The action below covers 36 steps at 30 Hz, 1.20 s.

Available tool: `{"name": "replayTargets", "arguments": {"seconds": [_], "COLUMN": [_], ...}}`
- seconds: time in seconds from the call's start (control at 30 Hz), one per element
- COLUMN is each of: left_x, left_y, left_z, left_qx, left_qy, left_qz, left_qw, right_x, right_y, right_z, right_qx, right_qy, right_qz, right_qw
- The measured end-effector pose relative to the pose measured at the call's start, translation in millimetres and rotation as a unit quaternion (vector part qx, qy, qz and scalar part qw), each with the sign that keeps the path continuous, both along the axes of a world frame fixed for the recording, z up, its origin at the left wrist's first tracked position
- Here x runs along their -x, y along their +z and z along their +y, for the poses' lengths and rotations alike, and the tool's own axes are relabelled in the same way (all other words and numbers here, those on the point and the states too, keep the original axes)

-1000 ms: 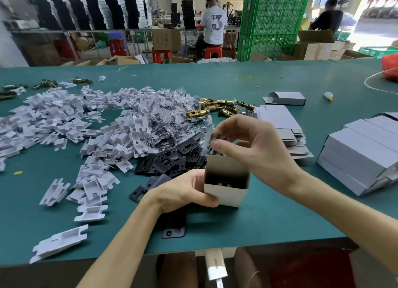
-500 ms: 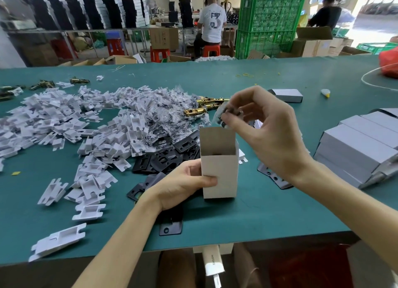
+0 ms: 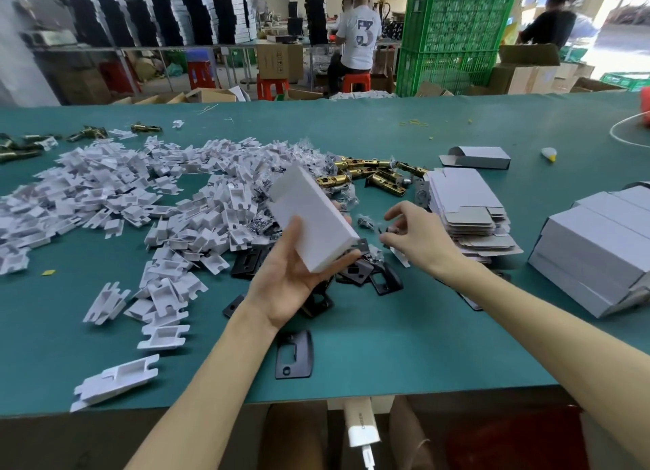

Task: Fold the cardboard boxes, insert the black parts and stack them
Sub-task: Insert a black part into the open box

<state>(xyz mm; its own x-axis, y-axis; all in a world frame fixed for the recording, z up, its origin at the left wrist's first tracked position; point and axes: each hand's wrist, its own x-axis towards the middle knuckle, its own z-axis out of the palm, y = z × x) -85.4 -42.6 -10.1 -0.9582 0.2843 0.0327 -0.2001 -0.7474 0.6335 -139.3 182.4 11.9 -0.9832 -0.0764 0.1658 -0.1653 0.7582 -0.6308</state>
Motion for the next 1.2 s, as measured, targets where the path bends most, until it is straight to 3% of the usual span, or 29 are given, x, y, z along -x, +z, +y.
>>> {"name": "replayTargets", "arguments": {"seconds": [0.07,0.2,0.33,0.47,0.6,0.7,0.83,0.93,1.07,1.2], "left_x": [2,6,11,11,10,9,8,7,3,-2], "left_y": [-1,-3,-4,-5,-4,-3,-3,-4,-3,1], "left_z": [-4,-9,-9,-9,-7,-6,-3,-2,0,3], "left_qx": [-0.043,-0.067,-0.076,-0.047,-0.041,-0.030,-0.008,0.004,0.026,0.071], "left_qy": [0.045,0.082,0.115,0.100,0.109,0.115,0.114,0.109,0.085,0.021], "left_qz": [-0.036,-0.062,-0.062,-0.048,-0.054,-0.051,-0.051,-0.047,-0.036,0.000], "left_qw": [0.997,0.992,0.989,0.993,0.992,0.992,0.992,0.993,0.995,0.997], "right_x": [2,-5,-7,-2,0,2,0,-5,-7,-6], "right_y": [-5,-6,-17,-13,-7,-5,0,3,12,28], "right_z": [-4,-21,-36,-38,-36,-35,-29,-27,-28,-23], "right_qx": [-0.115,-0.149,-0.297,-0.259,-0.262,-0.250,-0.168,-0.136,-0.148,-0.198], "right_qy": [0.010,0.082,0.106,0.109,0.092,0.071,0.070,0.067,0.058,0.114], "right_qz": [0.036,0.111,0.109,0.010,0.030,-0.015,-0.064,-0.033,-0.014,-0.100], "right_qw": [0.993,0.979,0.942,0.960,0.960,0.966,0.981,0.988,0.987,0.968]}}
